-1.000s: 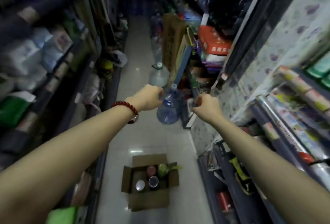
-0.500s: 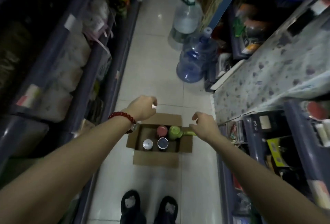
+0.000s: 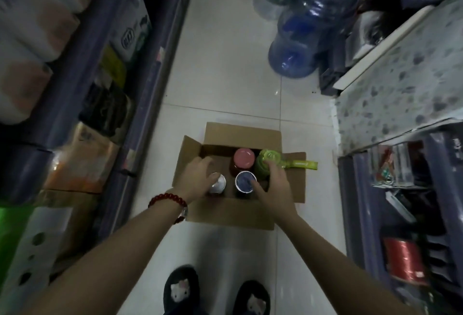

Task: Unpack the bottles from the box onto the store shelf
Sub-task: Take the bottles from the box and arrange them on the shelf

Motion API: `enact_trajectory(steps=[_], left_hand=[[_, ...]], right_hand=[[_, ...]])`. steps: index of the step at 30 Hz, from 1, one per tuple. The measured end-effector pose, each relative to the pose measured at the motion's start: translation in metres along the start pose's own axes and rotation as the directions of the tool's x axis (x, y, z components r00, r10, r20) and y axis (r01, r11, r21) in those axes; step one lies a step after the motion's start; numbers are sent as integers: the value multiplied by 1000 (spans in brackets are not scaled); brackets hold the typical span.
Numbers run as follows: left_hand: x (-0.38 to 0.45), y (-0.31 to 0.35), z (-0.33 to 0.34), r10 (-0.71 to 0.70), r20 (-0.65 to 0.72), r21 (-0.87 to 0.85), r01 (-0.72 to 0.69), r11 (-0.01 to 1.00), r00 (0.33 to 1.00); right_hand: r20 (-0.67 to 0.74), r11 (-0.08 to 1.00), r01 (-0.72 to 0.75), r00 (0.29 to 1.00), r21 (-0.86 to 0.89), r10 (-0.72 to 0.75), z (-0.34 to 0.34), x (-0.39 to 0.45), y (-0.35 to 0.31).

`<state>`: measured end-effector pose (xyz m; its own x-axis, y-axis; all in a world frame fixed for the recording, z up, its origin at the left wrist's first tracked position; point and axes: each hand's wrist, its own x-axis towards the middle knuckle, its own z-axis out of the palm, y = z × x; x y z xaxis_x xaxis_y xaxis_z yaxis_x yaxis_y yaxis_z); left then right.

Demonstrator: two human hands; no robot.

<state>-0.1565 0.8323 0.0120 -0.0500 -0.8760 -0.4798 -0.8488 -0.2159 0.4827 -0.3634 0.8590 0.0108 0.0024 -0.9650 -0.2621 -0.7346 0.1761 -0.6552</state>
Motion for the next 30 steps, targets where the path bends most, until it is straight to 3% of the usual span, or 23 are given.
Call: enact_trajectory(steps=[6, 13, 18, 24, 30], left_hand=[[23, -37, 79, -100, -135, -270, 60, 961, 986], [45, -64, 129, -35, -241, -507, -95, 857, 970], [51, -79, 150, 17, -250, -520, -149, 841, 968], [59, -89, 144, 217, -281, -385, -317, 867, 935], [53, -84, 143, 64, -310, -426, -198, 883, 949]], right_hand=[[-111, 984, -40, 992, 173, 60, 73, 11, 50], [-239, 949, -62, 961, 308, 140, 124, 25, 83], [-248, 957, -33, 963, 290, 108, 149, 29, 89], [-275, 947, -70, 948, 315, 162, 161, 38, 94], [-261, 921, -148, 932, 361, 251, 157, 40, 92]])
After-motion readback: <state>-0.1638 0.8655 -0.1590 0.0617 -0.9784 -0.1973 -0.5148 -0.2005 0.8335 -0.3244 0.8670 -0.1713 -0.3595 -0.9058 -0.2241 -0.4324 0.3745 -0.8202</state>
